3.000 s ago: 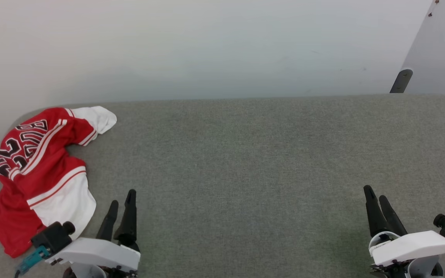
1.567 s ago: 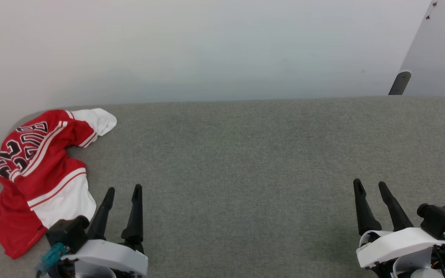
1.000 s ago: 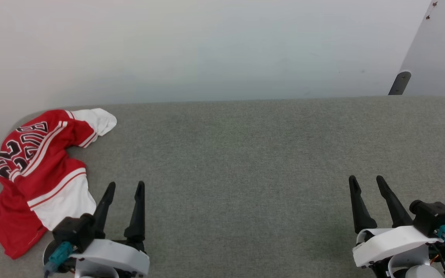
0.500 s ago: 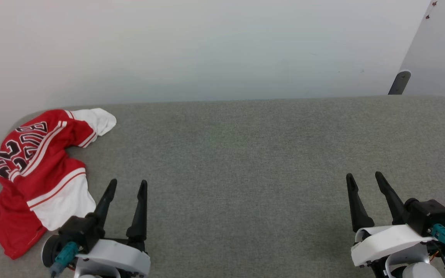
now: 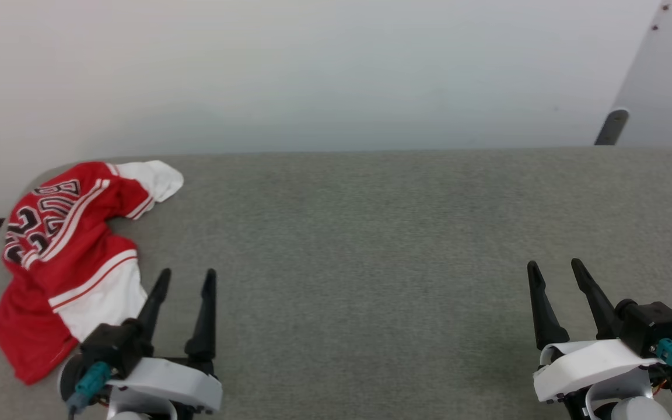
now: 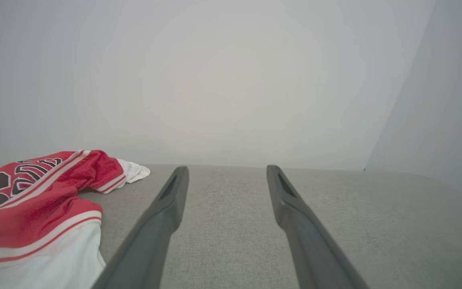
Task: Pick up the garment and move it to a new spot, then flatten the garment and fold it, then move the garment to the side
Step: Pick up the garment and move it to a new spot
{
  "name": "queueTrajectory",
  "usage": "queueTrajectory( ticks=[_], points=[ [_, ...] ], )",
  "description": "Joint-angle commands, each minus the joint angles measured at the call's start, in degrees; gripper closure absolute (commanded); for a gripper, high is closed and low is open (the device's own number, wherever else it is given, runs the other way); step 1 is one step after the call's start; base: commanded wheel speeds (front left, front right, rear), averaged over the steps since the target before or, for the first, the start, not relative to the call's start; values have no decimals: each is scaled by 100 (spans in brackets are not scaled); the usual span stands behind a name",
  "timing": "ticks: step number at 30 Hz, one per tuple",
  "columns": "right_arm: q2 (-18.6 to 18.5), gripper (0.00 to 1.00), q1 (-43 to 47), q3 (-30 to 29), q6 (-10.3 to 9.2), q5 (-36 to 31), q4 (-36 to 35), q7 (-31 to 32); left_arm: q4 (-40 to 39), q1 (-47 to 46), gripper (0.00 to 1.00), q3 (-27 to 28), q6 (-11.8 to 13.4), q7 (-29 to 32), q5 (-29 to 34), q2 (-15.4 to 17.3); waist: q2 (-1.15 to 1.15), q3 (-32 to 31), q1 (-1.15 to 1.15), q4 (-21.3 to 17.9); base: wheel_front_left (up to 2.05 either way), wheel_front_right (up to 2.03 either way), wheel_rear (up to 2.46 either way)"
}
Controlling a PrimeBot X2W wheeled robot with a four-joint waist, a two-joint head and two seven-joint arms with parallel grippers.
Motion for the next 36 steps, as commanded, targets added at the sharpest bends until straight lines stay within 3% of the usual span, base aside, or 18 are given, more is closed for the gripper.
queueTrajectory(
  ticks=[1, 21, 29, 36],
  points=[
    [21, 0, 57, -20, 21, -17, -33, 3, 41, -72, 0, 63, 32, -1, -22, 11, 0, -25, 0, 178, 0, 0, 0],
    [-67, 0, -40, 602, 20, 102, 50, 117, 141, -24, 0, 353, 426, 300, -307, -54, 0, -358, 0, 2059, 0, 0, 0],
    [-141, 0, -94, 663, 20, 100, 70, 161, -52, -334, 0, 253, 345, 785, -392, 108, 0, -176, 0, 2101, 0, 0, 0],
    [-371, 0, -397, 686, 16, 27, -253, 363, -43, -1420, 0, 204, 73, 1775, -838, 676, 0, 585, 0, 1655, 0, 0, 0]
  ],
)
